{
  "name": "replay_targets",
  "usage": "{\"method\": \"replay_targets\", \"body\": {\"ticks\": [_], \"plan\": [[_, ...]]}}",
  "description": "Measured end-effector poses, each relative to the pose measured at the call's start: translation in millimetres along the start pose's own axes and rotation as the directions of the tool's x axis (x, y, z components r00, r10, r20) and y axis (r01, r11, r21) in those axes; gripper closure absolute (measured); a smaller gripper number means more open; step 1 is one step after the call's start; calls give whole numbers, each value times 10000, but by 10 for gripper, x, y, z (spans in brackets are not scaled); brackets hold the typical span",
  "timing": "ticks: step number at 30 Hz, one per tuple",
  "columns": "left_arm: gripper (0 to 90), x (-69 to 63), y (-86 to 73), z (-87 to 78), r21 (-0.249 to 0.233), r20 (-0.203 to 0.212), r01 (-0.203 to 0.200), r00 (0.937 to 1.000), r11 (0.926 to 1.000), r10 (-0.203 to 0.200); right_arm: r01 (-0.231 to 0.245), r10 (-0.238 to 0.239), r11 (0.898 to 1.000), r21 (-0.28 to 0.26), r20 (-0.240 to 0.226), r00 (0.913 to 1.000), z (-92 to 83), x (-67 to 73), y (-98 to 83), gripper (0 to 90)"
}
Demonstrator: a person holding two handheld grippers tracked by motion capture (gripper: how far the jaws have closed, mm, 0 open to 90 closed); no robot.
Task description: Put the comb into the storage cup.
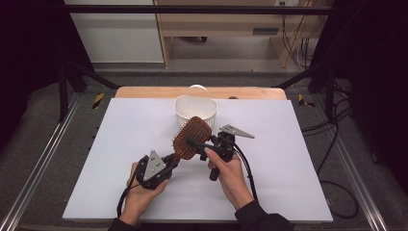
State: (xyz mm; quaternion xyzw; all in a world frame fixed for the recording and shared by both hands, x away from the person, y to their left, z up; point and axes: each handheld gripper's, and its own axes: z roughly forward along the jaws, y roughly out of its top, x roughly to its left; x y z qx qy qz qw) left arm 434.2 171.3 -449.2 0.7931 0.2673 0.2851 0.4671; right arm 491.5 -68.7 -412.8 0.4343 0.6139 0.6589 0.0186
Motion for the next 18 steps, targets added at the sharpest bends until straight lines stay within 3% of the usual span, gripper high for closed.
{"method": "replay_targets", "body": {"ticks": [18], "plan": [[723,-7,-1,-15,-165,12,-80,10000,9998,80,-377,375,9992,-133,-210,9991,32,-14,60,311]]}}
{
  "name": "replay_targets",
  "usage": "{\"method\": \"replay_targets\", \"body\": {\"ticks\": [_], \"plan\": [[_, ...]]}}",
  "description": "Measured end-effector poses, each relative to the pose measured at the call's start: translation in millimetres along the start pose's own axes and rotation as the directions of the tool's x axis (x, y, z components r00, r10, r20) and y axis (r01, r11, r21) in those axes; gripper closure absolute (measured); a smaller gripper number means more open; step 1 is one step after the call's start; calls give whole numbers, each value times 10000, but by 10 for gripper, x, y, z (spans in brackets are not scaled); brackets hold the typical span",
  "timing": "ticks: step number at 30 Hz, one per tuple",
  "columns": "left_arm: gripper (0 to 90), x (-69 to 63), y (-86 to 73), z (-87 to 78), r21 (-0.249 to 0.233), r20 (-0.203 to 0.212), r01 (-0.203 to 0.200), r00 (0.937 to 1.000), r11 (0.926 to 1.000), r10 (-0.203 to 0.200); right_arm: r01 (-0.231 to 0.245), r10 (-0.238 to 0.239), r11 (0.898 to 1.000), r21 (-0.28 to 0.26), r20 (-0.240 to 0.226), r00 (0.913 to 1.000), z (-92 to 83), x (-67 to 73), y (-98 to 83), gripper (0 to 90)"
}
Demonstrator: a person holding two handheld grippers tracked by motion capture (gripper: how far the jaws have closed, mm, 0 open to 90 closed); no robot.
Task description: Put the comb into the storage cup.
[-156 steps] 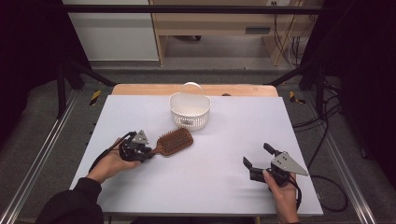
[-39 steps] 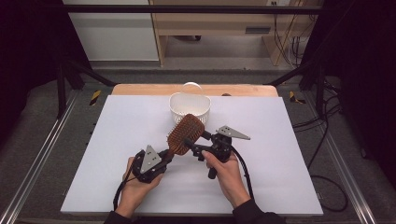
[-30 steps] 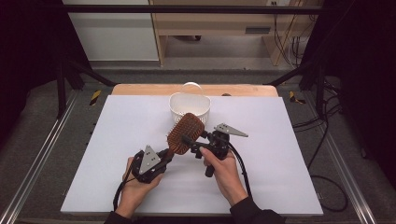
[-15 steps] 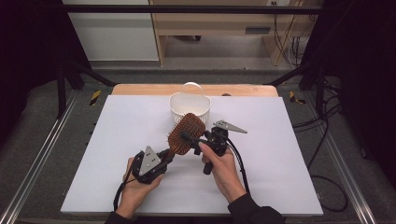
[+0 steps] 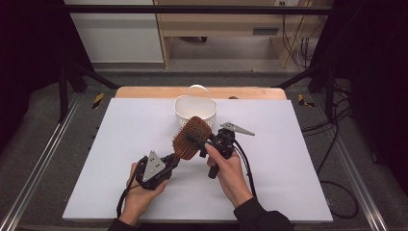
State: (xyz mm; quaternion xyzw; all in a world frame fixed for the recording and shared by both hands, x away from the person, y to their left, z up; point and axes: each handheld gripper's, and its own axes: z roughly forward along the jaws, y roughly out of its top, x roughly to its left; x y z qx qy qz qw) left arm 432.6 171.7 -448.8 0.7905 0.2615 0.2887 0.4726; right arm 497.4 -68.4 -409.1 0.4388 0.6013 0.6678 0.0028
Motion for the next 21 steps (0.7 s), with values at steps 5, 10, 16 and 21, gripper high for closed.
{"method": "replay_targets", "body": {"ticks": [5,10,16,21], "plan": [[723,1,-6,5,-24,29,24,10000,10000,-24,-15,15,10000,-25,-104,9999,5,21,15,339],[723,20,-14,-3,-117,74,121,9999,9999,-120,52,-52,10000,-35,-117,9999,7,37,24,398],[723,36,-23,-8,-195,11,190,9998,9996,-189,89,-92,9999,-97,-364,9993,8,89,43,446],[723,53,-29,-14,-291,8,404,9992,9988,-404,418,-417,9991,8,-392,9984,23,175,77,484]]}}
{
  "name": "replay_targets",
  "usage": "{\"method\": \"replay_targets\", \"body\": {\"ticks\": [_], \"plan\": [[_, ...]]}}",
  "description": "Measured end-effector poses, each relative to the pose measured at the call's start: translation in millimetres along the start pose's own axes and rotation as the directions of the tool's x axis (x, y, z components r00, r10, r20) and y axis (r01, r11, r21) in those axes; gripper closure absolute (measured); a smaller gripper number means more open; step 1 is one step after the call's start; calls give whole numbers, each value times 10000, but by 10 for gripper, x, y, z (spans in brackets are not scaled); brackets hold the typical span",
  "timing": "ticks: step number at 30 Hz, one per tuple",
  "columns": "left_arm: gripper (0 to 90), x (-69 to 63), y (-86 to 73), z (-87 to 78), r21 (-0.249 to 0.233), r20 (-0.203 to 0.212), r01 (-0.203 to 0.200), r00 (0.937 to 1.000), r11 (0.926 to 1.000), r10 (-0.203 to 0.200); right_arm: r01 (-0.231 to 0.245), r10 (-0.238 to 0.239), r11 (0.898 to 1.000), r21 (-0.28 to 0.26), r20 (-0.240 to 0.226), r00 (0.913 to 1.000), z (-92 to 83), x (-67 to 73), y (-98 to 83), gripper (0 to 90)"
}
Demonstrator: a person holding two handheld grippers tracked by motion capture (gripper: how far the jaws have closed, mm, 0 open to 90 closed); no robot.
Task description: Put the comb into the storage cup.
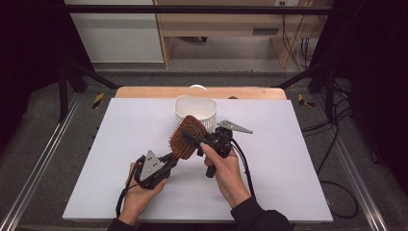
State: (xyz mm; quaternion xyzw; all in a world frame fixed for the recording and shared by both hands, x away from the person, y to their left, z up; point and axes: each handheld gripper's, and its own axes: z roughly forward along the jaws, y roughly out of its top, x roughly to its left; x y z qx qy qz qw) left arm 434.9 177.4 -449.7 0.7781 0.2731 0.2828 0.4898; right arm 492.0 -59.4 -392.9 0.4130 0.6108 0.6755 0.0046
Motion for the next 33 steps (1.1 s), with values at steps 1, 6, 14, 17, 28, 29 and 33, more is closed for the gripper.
{"method": "replay_targets", "body": {"ticks": [1,6,14,17,28,29,33], "plan": [[723,4,1,-2,-15,-1,20,10000,10000,-20,74,-75,10000,21,11,10000,5,21,8,488],[723,29,-2,-14,-110,-23,240,9997,9997,-240,460,-461,9989,119,127,9989,41,108,39,503],[721,62,-13,-21,-309,120,618,9980,9976,-615,786,-791,9967,222,228,9966,89,184,78,514],[714,66,-17,-14,-402,249,826,9963,9958,-817,767,-773,9968,227,238,9967,90,180,89,515],[474,67,-3,-27,-1060,531,1473,9884,9834,-1423,579,-550,9977,-350,808,9952,-7,65,228,514],[444,74,-10,-17,-1008,523,1508,9879,9834,-1461,522,-490,9979,-373,833,9953,-16,55,244,513],[329,144,-58,-23,-938,349,1815,9832,9789,-1789,484,-432,9975,-520,962,9944,-44,7,294,512]]}}
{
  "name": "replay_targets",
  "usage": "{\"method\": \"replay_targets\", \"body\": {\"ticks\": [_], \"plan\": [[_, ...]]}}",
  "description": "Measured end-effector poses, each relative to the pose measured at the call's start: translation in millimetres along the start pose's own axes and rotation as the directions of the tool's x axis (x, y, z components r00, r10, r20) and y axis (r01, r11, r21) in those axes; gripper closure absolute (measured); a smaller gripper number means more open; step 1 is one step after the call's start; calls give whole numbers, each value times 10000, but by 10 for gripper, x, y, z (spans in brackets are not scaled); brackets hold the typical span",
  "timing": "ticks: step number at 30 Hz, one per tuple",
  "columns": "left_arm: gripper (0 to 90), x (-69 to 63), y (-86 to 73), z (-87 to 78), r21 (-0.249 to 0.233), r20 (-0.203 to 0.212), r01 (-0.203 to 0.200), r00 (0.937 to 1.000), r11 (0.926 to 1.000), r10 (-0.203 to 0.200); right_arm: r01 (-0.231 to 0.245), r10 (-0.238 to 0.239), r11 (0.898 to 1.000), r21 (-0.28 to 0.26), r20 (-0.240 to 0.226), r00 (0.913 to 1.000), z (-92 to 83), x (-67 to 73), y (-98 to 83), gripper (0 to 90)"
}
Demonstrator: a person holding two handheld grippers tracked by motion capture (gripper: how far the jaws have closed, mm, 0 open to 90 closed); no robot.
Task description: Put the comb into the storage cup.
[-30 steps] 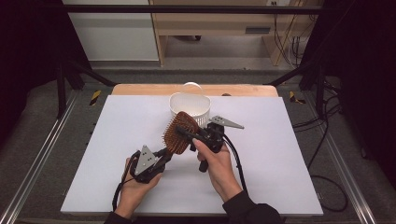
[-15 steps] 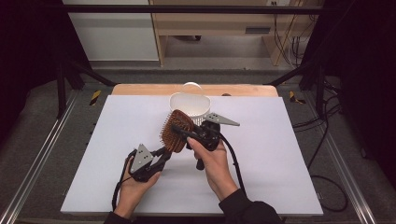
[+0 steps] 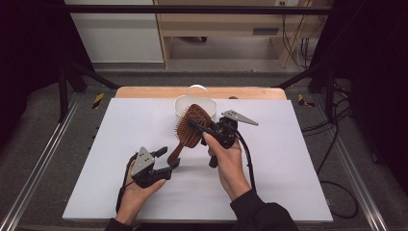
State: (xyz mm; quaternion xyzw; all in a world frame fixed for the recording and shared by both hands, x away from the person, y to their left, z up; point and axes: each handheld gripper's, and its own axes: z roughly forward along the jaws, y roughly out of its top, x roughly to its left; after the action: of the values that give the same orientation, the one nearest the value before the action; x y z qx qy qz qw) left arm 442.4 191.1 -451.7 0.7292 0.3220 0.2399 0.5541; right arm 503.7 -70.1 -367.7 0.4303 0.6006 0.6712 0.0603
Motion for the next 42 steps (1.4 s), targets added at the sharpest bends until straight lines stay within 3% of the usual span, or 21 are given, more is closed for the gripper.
{"method": "replay_targets", "body": {"ticks": [8,14,18,21,27,29,31,35,39,42], "plan": [[132,161,-57,-123,-95,-957,551,9938,9984,-558,-166,170,9997,-181,187,9997,-38,-88,60,511],[68,292,-131,-319,-287,-1501,720,9858,9970,-755,-196,207,9992,-359,295,9993,-65,-143,92,510],[59,403,-217,-480,-593,-2149,1000,9704,9932,-1106,-229,245,9988,-441,354,9991,-68,-184,106,509],[60,448,-267,-564,-773,-2630,1332,9532,9881,-1490,-334,353,9984,-450,418,9985,-57,-209,108,509],[51,475,-368,-683,-750,-2907,1578,9411,9846,-1730,-403,434,9978,-534,570,9974,-22,-263,108,510],[51,484,-358,-701,-917,-2875,1504,9424,9844,-1708,-400,433,9976,-556,598,9973,-13,-267,108,510],[48,499,-367,-695,-786,-2825,1383,9466,9873,-1551,-410,449,9971,-636,612,9971,-11,-261,108,510],[48,520,-384,-697,-736,-2821,1461,9458,9865,-1611,-392,436,9967,-709,617,9971,-12,-243,126,510],[45,514,-384,-696,-685,-2724,1381,9502,9881,-1517,-359,413,9960,-823,638,9971,-9,-236,168,509],[44,522,-390,-688,-611,-2766,1426,9486,9879,-1540,-466,524,9949,-890,636,9966,-4,-242,197,509]]}}
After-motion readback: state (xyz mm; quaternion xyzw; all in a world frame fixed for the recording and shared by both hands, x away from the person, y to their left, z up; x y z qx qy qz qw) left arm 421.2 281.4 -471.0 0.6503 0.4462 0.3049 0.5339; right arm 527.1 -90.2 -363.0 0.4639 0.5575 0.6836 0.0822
